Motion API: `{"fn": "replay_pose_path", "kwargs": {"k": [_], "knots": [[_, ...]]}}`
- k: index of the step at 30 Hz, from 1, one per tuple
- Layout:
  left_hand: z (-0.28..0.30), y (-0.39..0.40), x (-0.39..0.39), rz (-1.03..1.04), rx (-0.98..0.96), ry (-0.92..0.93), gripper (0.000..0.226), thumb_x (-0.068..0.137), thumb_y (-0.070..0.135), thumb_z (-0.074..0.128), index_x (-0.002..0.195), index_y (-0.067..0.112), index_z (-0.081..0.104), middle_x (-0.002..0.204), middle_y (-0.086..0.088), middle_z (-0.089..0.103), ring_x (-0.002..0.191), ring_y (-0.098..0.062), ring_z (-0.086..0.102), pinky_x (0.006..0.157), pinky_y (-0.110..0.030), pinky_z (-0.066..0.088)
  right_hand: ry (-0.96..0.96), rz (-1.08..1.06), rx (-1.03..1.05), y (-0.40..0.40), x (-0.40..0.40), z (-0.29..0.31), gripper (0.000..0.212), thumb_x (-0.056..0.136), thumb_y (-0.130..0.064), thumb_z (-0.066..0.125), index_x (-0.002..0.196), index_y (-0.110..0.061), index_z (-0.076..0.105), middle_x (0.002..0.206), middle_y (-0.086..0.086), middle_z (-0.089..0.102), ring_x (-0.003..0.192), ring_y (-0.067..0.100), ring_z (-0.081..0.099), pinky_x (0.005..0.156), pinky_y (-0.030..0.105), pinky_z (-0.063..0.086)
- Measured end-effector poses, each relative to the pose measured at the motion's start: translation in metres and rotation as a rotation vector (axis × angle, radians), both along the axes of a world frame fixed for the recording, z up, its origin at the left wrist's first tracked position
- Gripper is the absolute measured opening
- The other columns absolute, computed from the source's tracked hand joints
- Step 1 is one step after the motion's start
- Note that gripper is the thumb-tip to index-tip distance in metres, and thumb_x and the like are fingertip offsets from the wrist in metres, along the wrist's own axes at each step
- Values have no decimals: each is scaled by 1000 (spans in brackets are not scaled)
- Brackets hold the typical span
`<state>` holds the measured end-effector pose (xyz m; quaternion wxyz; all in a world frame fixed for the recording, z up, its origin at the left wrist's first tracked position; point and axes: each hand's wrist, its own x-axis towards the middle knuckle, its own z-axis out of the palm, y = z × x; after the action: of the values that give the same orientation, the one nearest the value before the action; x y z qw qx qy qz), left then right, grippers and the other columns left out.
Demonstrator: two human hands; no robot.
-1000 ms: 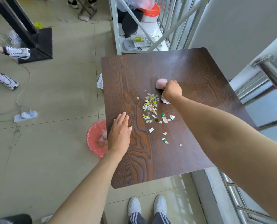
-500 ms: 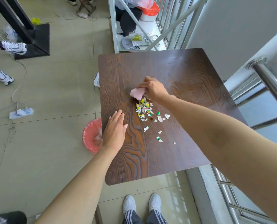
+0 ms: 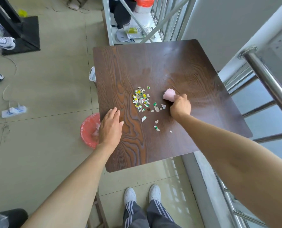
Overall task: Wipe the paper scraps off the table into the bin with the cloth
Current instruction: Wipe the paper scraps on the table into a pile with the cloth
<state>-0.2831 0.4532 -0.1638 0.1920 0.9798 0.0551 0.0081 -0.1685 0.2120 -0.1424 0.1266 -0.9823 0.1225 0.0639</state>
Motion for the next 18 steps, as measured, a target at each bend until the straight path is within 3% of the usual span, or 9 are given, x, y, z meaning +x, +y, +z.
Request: {"fn": "replay_pose_path", "kwargs": {"k": [5, 11, 14, 18], "knots": [[0, -2, 0, 12, -22, 4, 47, 96, 16, 52, 140, 2, 43, 151, -9, 35, 141, -23, 27, 115, -37, 27, 20, -10, 86, 49, -5, 3, 29, 86, -4, 51, 113, -5, 62, 123, 15, 50, 105, 38, 61, 87, 38, 47], [3, -2, 0, -10, -23, 13, 48, 96, 16, 51, 140, 1, 41, 152, -10, 33, 142, -23, 25, 116, -36, 24, 59, 43, 213, 89, 0, 17, 32, 86, -3, 55, 118, 1, 59, 130, 17, 49, 111, 36, 60, 96, 37, 45], [5, 2, -1, -33, -29, 28, 50, 96, 15, 51, 143, 2, 38, 154, -9, 29, 143, -23, 22, 116, -34, 20, 39, 49, 147, 67, 2, 26, 31, 85, 1, 52, 115, 1, 61, 131, 18, 48, 109, 38, 61, 95, 38, 47], [12, 2, -2, -67, -37, 56, 53, 95, 13, 53, 144, 3, 35, 154, -8, 28, 143, -23, 22, 116, -34, 20, 44, 120, 0, 12, -11, 37, 31, 83, -8, 60, 114, -6, 64, 124, 15, 51, 103, 37, 62, 82, 37, 50]]}}
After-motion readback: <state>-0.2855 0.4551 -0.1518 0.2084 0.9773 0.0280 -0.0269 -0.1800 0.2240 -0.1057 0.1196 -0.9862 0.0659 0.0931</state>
